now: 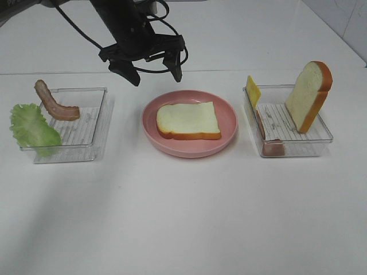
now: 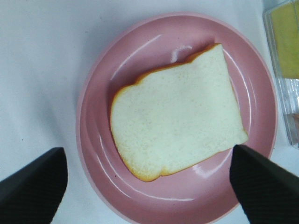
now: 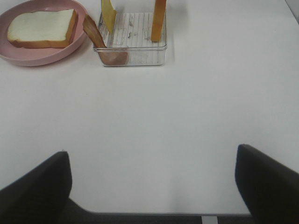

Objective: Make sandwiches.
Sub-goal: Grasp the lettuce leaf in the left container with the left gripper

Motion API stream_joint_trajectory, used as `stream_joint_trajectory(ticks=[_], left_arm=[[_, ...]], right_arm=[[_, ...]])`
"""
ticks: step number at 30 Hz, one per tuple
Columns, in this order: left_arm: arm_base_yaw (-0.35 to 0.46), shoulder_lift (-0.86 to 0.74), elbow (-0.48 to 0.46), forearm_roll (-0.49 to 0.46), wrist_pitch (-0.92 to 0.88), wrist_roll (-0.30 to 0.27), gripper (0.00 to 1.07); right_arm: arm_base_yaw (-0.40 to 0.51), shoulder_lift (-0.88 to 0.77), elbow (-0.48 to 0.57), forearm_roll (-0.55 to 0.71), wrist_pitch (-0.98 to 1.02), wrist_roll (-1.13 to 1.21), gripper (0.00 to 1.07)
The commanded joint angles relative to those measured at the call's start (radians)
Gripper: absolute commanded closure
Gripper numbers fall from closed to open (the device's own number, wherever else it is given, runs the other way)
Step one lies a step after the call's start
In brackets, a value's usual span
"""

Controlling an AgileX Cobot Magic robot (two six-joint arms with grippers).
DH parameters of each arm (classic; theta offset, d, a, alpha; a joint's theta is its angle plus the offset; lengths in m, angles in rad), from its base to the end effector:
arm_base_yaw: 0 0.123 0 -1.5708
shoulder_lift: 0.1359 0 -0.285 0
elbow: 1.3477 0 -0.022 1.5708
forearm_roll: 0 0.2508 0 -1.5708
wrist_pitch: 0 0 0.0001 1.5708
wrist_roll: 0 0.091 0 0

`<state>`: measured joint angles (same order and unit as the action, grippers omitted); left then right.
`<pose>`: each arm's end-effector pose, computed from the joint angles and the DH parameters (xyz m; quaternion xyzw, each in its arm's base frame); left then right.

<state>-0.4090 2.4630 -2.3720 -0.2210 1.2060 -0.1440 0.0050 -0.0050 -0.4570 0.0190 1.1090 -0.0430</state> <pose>0.4761 -0.2267 0.2081 0.1091 0.9719 -0.1530 0.1421 -0.0031 0.0015 0.2615 -0.0214 0.8746 0.0003 0.4843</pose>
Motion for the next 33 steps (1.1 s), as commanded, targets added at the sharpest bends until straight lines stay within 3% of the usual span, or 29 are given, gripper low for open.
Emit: stream_joint_trajectory(ticks=[1,6,7,8,10,11,13,14,15,16,17,19,21,24,26,33], left_arm=[[-0.012,-0.024,-0.004,0.022,0.108,-0.006,0.2],[-0.012,-0.095,0.057,0.089,0.108,0.016,0.2],[-0.012,-0.155,0.122,0.13,0.108,0.025,0.2],[-0.012,-0.155,0.122,0.13,0.108,0.025,0.2],[-0.004,-0.261,0.251,0.173,0.108,0.03,0.2],[-0.004,-0.261,0.251,0.173,0.108,0.03,0.2],[0.024,-0.368,0.403,0.181,0.108,0.039,0.2],[0.024,-0.368,0.403,0.181,0.108,0.039,0.2],[0.056,-0.446,0.509,0.184,0.108,0.046,0.2],[0.056,-0.446,0.509,0.184,0.108,0.046,0.2],[0.09,-0.513,0.593,0.197,0.108,0.048,0.2],[0.107,-0.534,0.626,0.205,0.108,0.048,0.2],[0.199,-0.602,0.735,0.235,0.108,0.049,0.2],[0.221,-0.61,0.748,0.24,0.108,0.056,0.2],[0.281,-0.612,0.757,0.245,0.108,0.087,0.2],[0.333,-0.582,0.757,0.288,0.104,0.101,0.2]], right_arm=[[-0.004,-0.021,0.004,-0.005,-0.005,-0.002,0.15],[-0.004,-0.021,0.004,-0.005,-0.005,-0.002,0.15],[-0.004,-0.021,0.004,-0.005,-0.005,-0.002,0.15],[-0.004,-0.021,0.004,-0.005,-0.005,-0.002,0.15],[-0.004,-0.021,0.004,-0.005,-0.005,-0.002,0.15],[-0.004,-0.021,0.004,-0.005,-0.005,-0.002,0.15],[-0.004,-0.021,0.004,-0.005,-0.005,-0.002,0.15],[-0.004,-0.021,0.004,-0.005,-0.005,-0.002,0.15],[-0.004,-0.021,0.004,-0.005,-0.005,-0.002,0.15],[-0.004,-0.021,0.004,-0.005,-0.005,-0.002,0.15],[-0.004,-0.021,0.004,-0.005,-0.005,-0.002,0.15],[-0.004,-0.021,0.004,-0.005,-0.005,-0.002,0.15],[-0.004,-0.021,0.004,-0.005,-0.005,-0.002,0.15],[-0.004,-0.021,0.004,-0.005,-0.005,-0.002,0.15],[-0.004,-0.021,0.004,-0.005,-0.005,-0.002,0.15],[-0.004,-0.021,0.004,-0.005,-0.005,-0.002,0.15]])
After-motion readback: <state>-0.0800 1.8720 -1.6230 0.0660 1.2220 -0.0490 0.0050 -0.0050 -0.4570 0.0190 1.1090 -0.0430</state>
